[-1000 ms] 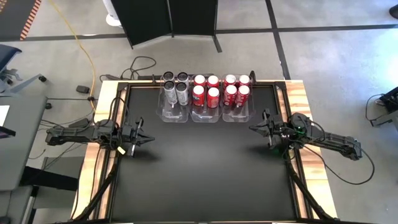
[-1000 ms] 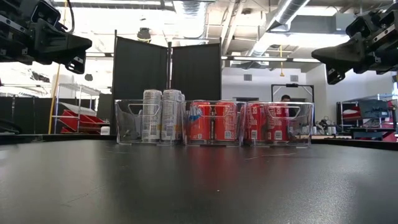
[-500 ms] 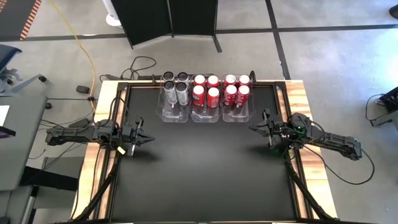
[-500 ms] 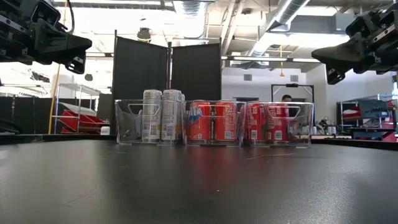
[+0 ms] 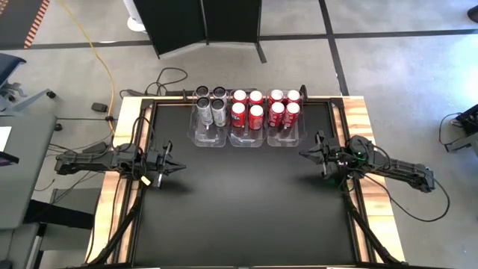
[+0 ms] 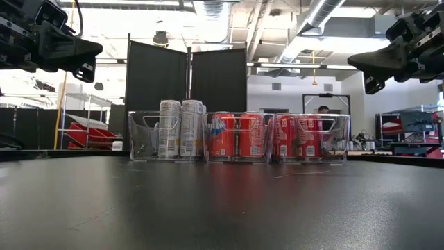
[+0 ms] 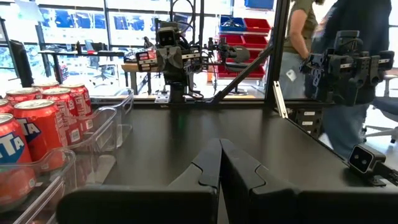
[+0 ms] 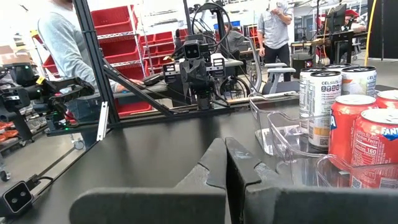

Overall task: Sort soda cans
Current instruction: Return to Home Position

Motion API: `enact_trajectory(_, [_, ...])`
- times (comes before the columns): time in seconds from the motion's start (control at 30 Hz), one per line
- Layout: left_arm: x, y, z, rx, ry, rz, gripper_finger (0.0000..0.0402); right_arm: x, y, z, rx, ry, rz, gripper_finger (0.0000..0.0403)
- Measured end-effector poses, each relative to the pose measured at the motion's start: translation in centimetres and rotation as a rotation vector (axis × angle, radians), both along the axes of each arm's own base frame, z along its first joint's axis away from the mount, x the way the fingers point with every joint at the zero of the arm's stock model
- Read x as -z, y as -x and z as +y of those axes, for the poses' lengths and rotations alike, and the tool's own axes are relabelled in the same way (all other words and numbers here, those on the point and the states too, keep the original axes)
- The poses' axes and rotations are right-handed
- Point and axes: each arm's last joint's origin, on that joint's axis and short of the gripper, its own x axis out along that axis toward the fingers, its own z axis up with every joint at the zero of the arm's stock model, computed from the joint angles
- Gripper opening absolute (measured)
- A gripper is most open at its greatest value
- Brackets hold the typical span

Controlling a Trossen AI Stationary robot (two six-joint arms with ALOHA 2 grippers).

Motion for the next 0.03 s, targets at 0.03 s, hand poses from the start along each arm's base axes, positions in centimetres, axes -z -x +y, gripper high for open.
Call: enact_trajectory(0.03, [0.00, 0.00, 0.00, 0.000, 0.000, 0.000, 0.0000, 0.00, 0.00, 0.00, 0.000, 0.000, 0.000, 0.0011])
